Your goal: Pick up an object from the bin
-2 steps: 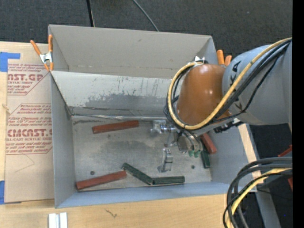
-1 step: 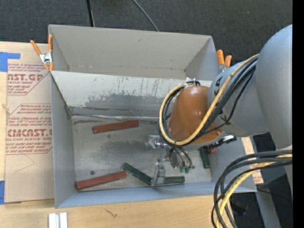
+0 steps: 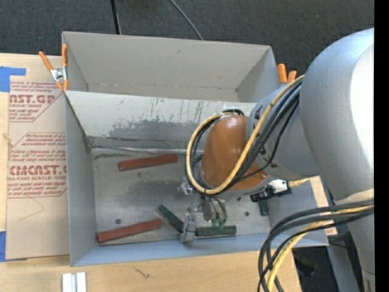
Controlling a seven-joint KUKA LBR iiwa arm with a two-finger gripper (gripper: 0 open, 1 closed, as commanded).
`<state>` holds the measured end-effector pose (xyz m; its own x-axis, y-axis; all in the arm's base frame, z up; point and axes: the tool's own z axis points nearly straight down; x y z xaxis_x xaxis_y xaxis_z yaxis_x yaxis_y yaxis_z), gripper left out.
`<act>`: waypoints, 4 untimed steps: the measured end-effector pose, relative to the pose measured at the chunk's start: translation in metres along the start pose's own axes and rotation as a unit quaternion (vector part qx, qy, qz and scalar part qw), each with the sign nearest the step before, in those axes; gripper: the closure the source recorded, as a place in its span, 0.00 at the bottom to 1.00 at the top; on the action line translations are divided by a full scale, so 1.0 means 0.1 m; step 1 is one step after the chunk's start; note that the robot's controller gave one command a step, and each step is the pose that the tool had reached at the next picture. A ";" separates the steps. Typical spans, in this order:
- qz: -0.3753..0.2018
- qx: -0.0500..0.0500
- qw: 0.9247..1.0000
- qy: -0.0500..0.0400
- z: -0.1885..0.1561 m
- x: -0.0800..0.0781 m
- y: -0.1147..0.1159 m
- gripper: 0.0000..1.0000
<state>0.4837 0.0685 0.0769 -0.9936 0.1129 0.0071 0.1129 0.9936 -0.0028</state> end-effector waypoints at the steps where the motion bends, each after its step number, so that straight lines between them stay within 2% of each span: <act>1: -0.039 -0.002 0.999 -0.003 0.07 0.01 0.36 1.00; 3: -0.039 -0.001 0.999 0.000 0.03 0.01 0.35 1.00; 4: -0.213 -0.001 0.977 -0.006 -1.84 -0.15 0.22 1.00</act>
Offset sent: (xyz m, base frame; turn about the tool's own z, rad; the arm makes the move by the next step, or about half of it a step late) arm 0.0000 0.0000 0.0000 0.0000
